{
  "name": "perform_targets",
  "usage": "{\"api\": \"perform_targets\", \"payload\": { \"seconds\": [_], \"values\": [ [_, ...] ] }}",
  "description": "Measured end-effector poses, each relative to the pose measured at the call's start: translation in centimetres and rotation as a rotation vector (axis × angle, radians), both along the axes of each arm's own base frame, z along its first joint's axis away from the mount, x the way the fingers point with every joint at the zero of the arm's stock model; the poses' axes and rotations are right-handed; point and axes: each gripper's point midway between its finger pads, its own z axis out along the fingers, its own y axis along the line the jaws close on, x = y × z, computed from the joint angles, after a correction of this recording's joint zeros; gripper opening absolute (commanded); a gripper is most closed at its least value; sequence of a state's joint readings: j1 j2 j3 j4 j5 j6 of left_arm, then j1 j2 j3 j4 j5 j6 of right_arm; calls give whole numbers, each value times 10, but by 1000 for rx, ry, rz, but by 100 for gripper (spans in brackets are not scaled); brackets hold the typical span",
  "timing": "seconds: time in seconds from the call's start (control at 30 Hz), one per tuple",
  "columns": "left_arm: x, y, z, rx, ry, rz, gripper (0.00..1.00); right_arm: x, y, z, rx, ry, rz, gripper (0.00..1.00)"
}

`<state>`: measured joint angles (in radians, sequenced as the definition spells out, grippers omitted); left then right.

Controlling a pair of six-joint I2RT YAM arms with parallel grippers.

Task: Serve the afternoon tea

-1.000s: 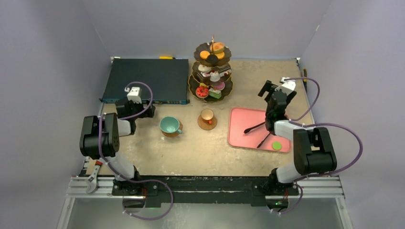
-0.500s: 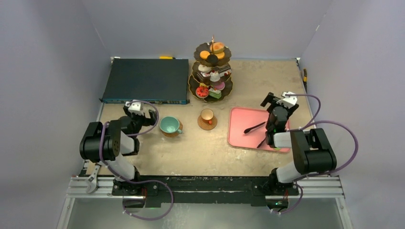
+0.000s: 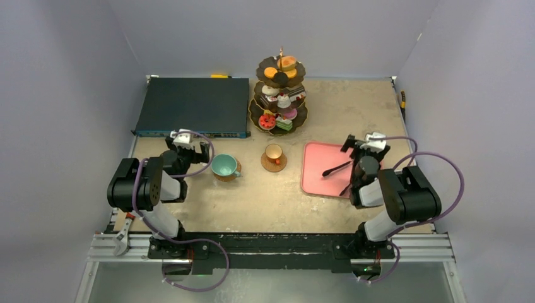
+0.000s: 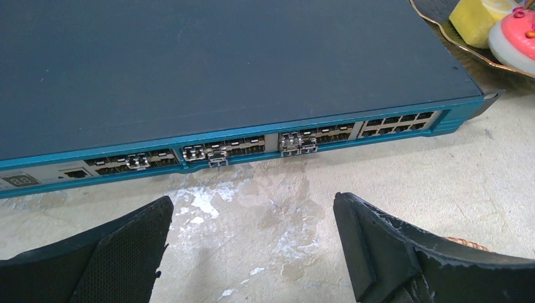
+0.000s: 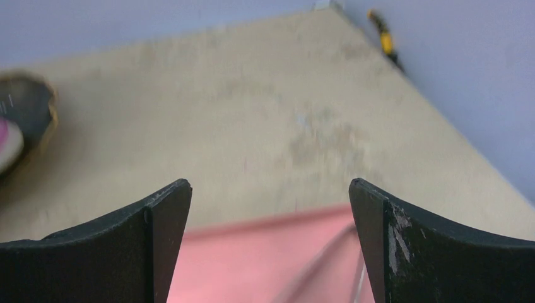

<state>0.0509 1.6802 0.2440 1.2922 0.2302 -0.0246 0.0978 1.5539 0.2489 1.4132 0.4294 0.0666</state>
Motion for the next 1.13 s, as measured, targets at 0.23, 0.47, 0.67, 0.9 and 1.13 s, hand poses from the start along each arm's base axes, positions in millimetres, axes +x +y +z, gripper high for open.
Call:
{"api": "perform_targets", "payload": {
  "seconds": [0.23, 0.47, 0.67, 0.9, 1.13],
  "values": [
    [0, 2, 0, 4, 1, 8, 99, -5, 10, -15, -11, 40, 32, 98],
    [0, 2, 0, 4, 1, 10, 99, 2, 8, 3, -12, -26, 23, 98],
    [0, 2, 0, 4, 1, 10, 99, 2, 8, 4, -12, -30, 24, 98],
    [0, 2, 0, 4, 1, 11, 99, 2, 8, 4, -12, -30, 24, 98],
    [0, 2, 0, 6, 1, 11, 99, 2, 8, 4, -13, -30, 24, 98]
  ]
}}
